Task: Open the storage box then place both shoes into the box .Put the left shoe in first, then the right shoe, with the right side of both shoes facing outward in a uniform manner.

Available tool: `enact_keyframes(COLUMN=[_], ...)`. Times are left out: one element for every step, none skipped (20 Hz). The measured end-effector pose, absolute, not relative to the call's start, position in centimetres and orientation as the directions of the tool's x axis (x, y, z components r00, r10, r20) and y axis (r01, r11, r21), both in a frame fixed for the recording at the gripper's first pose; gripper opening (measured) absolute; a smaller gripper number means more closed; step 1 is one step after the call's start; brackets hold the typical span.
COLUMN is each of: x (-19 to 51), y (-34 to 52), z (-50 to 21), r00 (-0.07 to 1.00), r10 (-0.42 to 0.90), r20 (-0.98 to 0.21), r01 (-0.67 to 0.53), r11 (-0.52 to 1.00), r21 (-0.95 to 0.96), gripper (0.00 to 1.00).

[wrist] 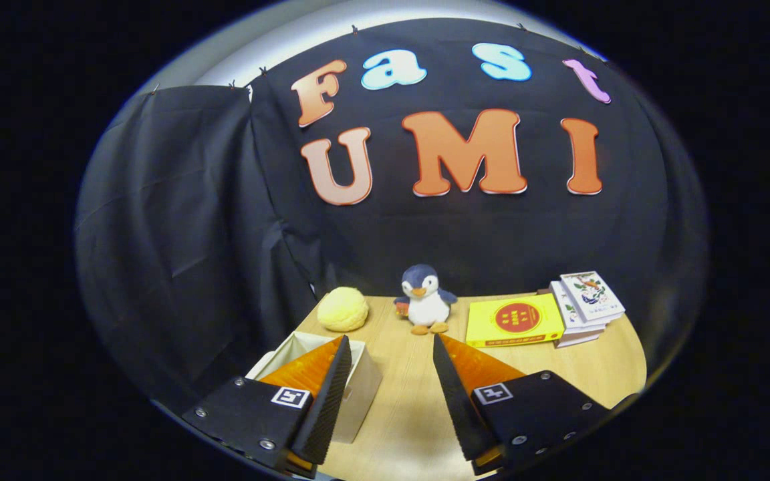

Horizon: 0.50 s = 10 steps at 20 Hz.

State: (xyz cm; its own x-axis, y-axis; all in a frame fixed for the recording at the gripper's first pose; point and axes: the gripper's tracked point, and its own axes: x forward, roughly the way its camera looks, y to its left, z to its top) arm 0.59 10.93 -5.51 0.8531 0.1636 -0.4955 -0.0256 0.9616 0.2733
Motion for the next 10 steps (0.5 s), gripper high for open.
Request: enact_keyframes(x=[0.3,0.0,-0.2,-0.5,-0.7,-0.9,-1.1,-1.4,-1.8,-2.0], y=[9.8,8.5,7.5,6.4,5.4,4.5,3.7,3.0,2.3,1.5], z=[-4.9,-4.4,-3.9,-3.3,-2.6,-2.0,-1.5,-1.0,-0.8,-0.5], r00=[0.867,0.880,0.891,0.902,0.914,0.925,0.936,0.944,0.949,0.956], r10=[0.149,0.134,0.118,0.105,0.089,0.077,0.065,0.056,0.050,0.040], r20=[-0.475,-0.456,-0.439,-0.419,-0.396,-0.371,-0.347,-0.325,-0.310,-0.292], r01=[-0.023,-0.020,-0.015,-0.013,-0.008,-0.004,0.002,0.007,0.011,0.016], r11=[0.965,0.969,0.973,0.976,0.979,0.981,0.982,0.982,0.982,0.982], r21=[0.262,0.247,0.232,0.217,0.202,0.193,0.189,0.190,0.190,0.188], gripper=[0.80,0.83,0.88,0.91,0.94,0.95,0.97,0.97,0.97,0.97])
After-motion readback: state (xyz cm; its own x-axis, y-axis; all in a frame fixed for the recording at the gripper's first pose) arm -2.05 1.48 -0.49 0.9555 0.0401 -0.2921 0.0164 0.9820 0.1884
